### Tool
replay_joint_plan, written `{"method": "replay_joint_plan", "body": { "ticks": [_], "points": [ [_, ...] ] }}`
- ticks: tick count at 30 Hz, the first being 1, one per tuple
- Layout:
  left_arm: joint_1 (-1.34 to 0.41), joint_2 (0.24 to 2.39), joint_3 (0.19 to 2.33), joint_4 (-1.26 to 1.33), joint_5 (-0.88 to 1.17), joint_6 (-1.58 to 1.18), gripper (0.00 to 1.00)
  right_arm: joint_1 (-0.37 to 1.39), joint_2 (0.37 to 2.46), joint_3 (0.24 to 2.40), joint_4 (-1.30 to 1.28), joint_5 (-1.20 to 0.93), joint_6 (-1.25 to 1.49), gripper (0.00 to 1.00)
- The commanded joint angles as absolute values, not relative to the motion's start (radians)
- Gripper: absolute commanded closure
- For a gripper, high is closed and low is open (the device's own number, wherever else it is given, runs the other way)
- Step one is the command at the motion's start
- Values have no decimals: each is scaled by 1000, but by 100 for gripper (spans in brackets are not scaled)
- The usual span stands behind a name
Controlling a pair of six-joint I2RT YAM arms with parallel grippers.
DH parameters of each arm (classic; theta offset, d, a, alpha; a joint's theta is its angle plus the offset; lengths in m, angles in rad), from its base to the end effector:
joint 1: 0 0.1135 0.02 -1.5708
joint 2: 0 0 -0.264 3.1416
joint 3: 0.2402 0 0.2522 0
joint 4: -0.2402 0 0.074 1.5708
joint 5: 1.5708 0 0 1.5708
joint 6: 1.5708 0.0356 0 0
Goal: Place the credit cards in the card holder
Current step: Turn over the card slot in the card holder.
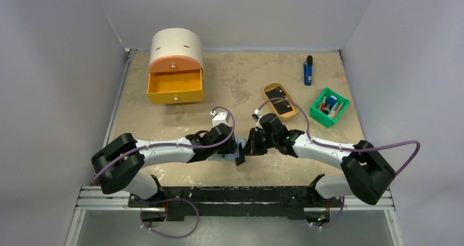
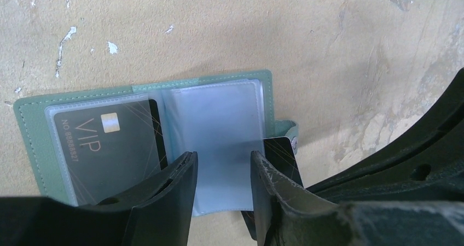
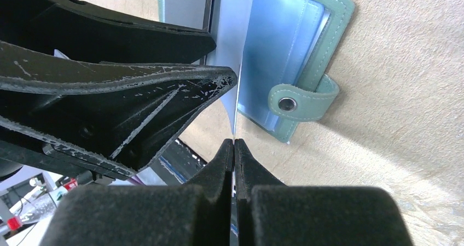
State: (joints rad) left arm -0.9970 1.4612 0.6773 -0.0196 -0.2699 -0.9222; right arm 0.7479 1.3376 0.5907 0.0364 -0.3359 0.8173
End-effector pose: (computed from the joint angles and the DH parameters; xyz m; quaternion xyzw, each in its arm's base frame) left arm 0.1611 -0.2318 0.1675 -0.0160 0.9201 -0.2322 0.3150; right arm 0.1834 0.1862 0.1778 -0.0386 0.8980 0.3976 0.1844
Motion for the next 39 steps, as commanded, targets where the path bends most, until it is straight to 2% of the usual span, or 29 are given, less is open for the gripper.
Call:
{"method": "replay_joint_plan", "body": {
  "ticks": [1, 7, 15, 24, 31, 39],
  "points": [
    [-994, 1452, 699, 22, -265, -912, 57, 752, 1316, 618, 94, -375, 808, 100],
    [-993, 1392, 675, 66, -241, -932, 54, 752, 1324, 613, 103, -379, 809, 100],
    [-994, 1413, 680, 61, -228, -921, 55, 752, 1328, 607, 115, -383, 814, 100],
    [-994, 1444, 677, 41, -264, -920, 68, 752, 1318, 597, 110, -377, 816, 100],
    [-994, 1468, 676, 49, -262, -914, 70, 752, 1313, 589, 125, -387, 824, 100],
    [-993, 1499, 669, 32, -282, -901, 91, 753, 1312, 591, 128, -393, 823, 100]
  ]
}}
